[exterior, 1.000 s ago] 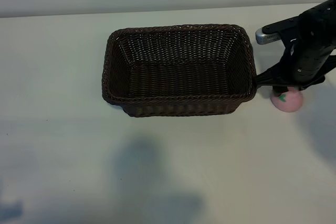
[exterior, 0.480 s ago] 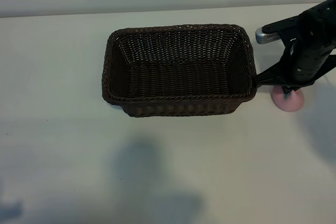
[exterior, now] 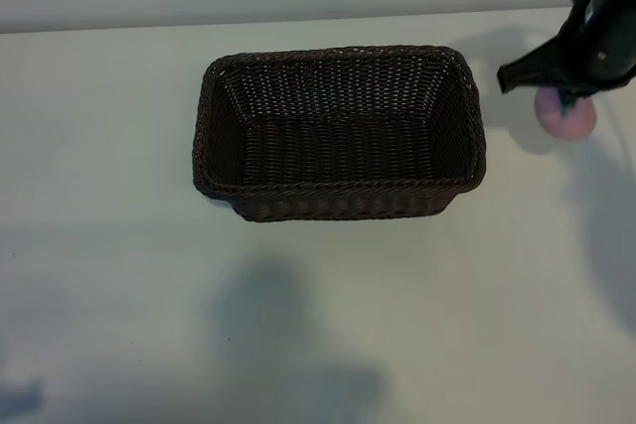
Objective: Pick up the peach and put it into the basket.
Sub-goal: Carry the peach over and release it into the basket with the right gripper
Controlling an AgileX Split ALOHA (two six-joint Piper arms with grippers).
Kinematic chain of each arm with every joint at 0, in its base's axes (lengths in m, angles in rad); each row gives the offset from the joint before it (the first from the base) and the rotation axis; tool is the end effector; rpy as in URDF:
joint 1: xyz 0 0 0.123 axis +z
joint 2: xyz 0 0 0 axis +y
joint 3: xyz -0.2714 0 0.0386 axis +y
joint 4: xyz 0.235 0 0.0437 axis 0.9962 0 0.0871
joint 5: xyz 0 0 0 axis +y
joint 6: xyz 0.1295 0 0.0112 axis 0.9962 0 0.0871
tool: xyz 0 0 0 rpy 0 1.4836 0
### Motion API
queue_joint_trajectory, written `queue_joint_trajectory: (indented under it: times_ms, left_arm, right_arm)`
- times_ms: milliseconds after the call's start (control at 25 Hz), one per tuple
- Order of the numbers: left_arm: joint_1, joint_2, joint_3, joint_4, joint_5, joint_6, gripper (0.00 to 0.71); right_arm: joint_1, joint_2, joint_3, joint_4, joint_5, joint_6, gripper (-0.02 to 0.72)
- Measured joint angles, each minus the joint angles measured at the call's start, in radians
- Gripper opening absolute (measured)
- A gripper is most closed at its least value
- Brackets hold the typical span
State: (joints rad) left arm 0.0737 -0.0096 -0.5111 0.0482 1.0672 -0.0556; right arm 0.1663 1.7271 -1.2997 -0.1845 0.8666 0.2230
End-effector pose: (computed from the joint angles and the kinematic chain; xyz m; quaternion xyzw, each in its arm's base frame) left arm 0.0263 0.0074 0.2562 -0.0561 0.8474 0.0288 0.5272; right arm 0.3571 0.0415 0.2075 -0.0182 0.9802 -0.0435 0.1923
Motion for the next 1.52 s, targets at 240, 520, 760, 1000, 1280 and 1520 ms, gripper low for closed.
queue_joint_trajectory:
  times_ms: [240,520,760,1000,1280,1520]
  left_arm:
    - [0.000,0.000,0.000,0.000,0.000,0.000,0.441]
    - [0.000,0.000,0.000,0.000,0.000,0.000,0.441]
    - [0.000,0.000,0.000,0.000,0.000,0.000,0.441]
    - [0.000,0.000,0.000,0.000,0.000,0.000,0.441]
    - [0.000,0.000,0.000,0.000,0.000,0.000,0.441]
    - [0.000,0.000,0.000,0.000,0.000,0.000,0.441]
  right_arm:
    - [0.011,-0.012,-0.068,0.069,0.076,-0.078,0.041]
    - [0.172,-0.012,-0.155,0.117,0.109,-0.104,0.041]
    - [0.326,0.034,-0.248,0.121,0.114,-0.105,0.041]
    - [0.352,0.159,-0.314,0.121,0.097,-0.105,0.041]
    - [0.352,0.292,-0.319,0.116,0.012,-0.121,0.041]
    - [0.352,0.354,-0.320,0.116,-0.008,-0.124,0.078]
